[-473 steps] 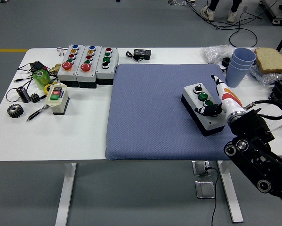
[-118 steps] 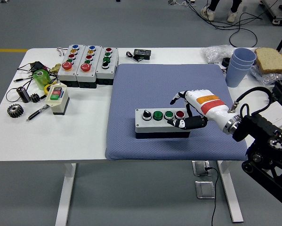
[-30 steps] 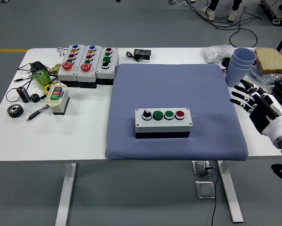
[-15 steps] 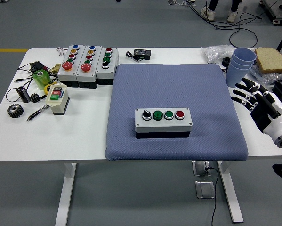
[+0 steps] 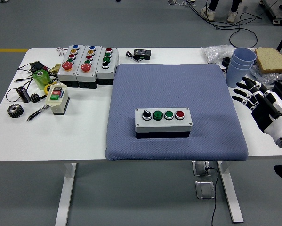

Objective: Pick up the button,place it on the desk,press the button,press the button

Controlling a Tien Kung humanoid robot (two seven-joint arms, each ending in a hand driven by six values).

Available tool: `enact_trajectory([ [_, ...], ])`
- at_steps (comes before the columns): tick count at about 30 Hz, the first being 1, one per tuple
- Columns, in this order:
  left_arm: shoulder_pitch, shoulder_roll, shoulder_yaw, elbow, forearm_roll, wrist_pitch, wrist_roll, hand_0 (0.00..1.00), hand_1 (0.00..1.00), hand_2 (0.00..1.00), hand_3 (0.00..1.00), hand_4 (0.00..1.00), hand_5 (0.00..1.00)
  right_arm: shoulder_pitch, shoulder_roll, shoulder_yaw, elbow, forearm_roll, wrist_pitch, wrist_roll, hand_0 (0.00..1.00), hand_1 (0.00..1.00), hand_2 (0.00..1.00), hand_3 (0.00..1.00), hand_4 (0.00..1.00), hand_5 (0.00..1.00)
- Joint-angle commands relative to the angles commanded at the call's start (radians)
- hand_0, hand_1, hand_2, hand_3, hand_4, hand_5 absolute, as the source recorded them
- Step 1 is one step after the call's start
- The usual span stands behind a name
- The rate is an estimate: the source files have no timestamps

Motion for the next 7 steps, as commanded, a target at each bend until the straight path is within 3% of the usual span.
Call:
enact_trajectory([
  [7, -0.003, -0.001, -0.006, 0.0, 0.008, -0.001, 0.003, 0.645, 0.699, 0.723, 0.637, 0.378, 0.737, -0.005, 0.001, 0.006, 0.006, 0.002, 0.0, 0.003, 0.659, 0.606, 0.649, 0.646, 0.788, 0.357],
])
